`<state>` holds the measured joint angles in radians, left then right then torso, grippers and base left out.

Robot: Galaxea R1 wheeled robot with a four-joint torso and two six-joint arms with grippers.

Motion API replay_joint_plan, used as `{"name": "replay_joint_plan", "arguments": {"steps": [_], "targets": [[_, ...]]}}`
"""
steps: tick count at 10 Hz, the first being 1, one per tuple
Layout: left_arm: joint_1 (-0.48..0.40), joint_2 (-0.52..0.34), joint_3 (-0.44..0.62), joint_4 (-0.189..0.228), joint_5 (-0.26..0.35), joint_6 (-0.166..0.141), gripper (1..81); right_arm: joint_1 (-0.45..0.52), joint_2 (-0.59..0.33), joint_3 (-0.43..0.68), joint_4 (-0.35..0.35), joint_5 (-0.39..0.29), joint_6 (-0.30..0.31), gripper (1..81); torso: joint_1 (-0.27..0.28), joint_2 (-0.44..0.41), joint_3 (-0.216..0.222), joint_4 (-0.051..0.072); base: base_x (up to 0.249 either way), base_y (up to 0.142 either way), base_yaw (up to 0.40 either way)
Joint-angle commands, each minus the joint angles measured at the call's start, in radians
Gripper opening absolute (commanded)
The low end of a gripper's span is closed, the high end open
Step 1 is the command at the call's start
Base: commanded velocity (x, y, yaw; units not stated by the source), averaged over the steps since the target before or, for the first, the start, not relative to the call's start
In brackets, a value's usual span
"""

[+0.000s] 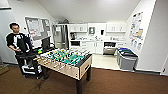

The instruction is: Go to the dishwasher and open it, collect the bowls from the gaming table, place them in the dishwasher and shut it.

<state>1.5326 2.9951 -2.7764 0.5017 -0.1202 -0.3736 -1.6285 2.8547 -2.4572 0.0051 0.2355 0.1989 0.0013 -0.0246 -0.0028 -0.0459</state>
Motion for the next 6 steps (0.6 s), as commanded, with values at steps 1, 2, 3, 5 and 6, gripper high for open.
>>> {"name": "replay_joint_plan", "arguments": {"steps": [1,2,3,5,6], "targets": [[-0.051,-0.005,-0.003,0.009,0.039,0.002,1.0,0.045,-0.009,0.012,-0.011,-0.038,-0.003,1.0,0.0,0.0,0.0,0.0,0.163,-0.143,0.0],[-0.053,-0.005,-0.003,0.009,0.039,0.002,1.0,0.045,-0.009,0.012,-0.011,-0.038,-0.003,1.0,0.0,0.0,0.0,0.0,0.163,-0.143,0.0],[-0.051,-0.005,-0.003,0.009,0.039,0.002,1.0,0.046,-0.009,0.012,-0.013,-0.038,-0.003,1.0,0.0,0.0,0.0,0.0,0.163,-0.142,0.0],[-0.051,-0.005,-0.003,0.009,0.039,0.002,1.0,0.045,-0.009,0.011,-0.013,-0.038,-0.003,1.0,0.0,0.0,0.0,0.0,0.162,-0.143,0.0],[-0.051,-0.005,-0.003,0.009,0.039,0.002,1.0,0.045,-0.009,0.012,-0.013,-0.038,-0.003,1.0,0.0,0.0,0.0,0.0,0.163,-0.145,0.0]]}}
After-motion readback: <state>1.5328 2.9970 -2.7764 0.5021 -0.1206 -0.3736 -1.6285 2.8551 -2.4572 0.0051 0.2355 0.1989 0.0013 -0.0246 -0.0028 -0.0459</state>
